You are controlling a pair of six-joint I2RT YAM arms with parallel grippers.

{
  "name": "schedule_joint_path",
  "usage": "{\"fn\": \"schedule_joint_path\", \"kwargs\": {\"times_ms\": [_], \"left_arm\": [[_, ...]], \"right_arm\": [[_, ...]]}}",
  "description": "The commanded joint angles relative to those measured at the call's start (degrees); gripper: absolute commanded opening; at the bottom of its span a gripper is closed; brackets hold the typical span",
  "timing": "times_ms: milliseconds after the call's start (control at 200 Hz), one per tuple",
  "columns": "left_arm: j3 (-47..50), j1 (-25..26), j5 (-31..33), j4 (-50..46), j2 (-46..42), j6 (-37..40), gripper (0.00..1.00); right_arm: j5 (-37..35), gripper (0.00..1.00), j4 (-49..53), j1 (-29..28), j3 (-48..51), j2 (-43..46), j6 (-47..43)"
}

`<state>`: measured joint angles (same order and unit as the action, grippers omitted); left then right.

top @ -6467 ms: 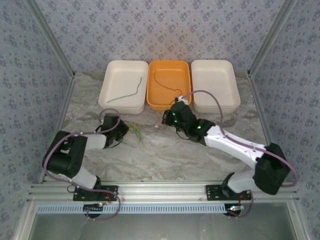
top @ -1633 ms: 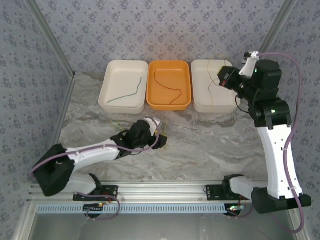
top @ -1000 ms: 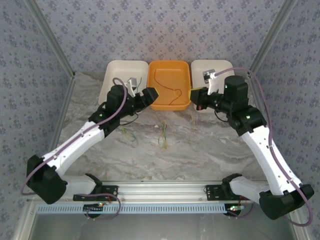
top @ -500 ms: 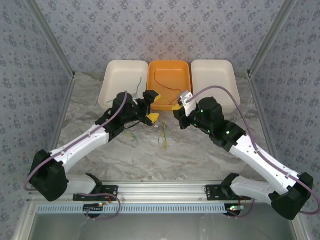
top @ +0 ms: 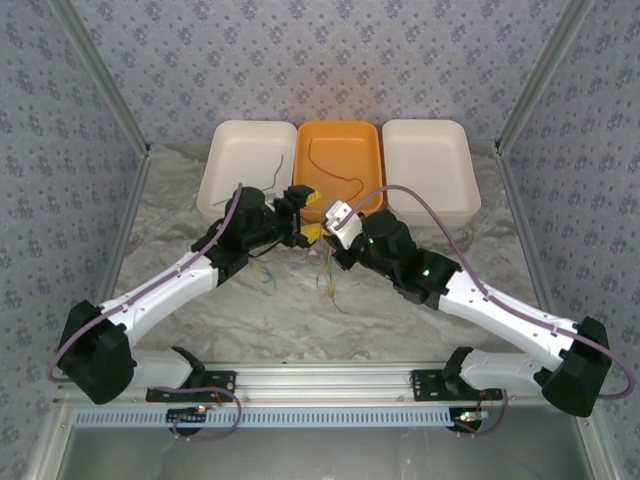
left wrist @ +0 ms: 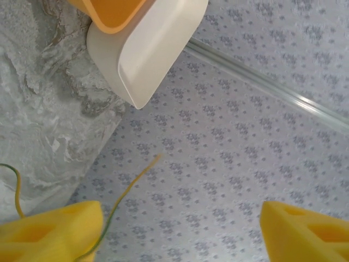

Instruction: Untangle the cables

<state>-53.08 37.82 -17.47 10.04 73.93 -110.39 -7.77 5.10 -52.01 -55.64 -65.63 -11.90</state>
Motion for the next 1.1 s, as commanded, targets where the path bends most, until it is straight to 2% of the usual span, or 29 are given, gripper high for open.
{"fn": "schedule_joint_path", "kwargs": {"times_ms": [0, 95, 340, 500, 660, 849, 954, 1094], "left_arm": [[0.4, -1.1, 1.1, -2.7, -1.7, -0.4, 0.61], [0.1, -2.5, 1.4, -4.8, -2.1, 1.3, 0.47], [-4.7, -6.2, 1.2, -8.9, 0.3, 7.4, 0.27], [-9.0, -8.3, 1.9, -8.8, 1.2, 13.2, 0.00], [-12.6, -8.8, 3.6, -5.6, 0.9, 21.8, 0.00], [-15.5, -8.7, 2.6, 6.3, 2.0, 31.2, 0.00], [-16.3, -8.5, 2.1, 13.6, 3.1, 33.7, 0.00], [-20.0, -6.9, 1.9, 19.1, 6.2, 35.2, 0.00]], "right_arm": [[-2.7, 0.00, -0.9, -1.0, 0.2, 1.1, -1.5], [-2.4, 0.00, 0.0, -1.5, 0.5, 1.6, -1.4], [-3.0, 0.00, 2.5, -2.4, 0.2, 1.7, -1.9], [-3.4, 0.00, 3.6, -2.3, -0.1, 1.3, -1.7], [-2.3, 0.00, 5.9, -1.3, -2.3, -0.9, 0.2], [10.2, 0.00, 12.5, 3.7, -9.2, -5.1, 4.8], [19.1, 0.00, 15.5, 6.8, -12.2, -6.3, 7.7], [24.7, 0.00, 17.7, 9.7, -17.8, -5.9, 10.6]]}}
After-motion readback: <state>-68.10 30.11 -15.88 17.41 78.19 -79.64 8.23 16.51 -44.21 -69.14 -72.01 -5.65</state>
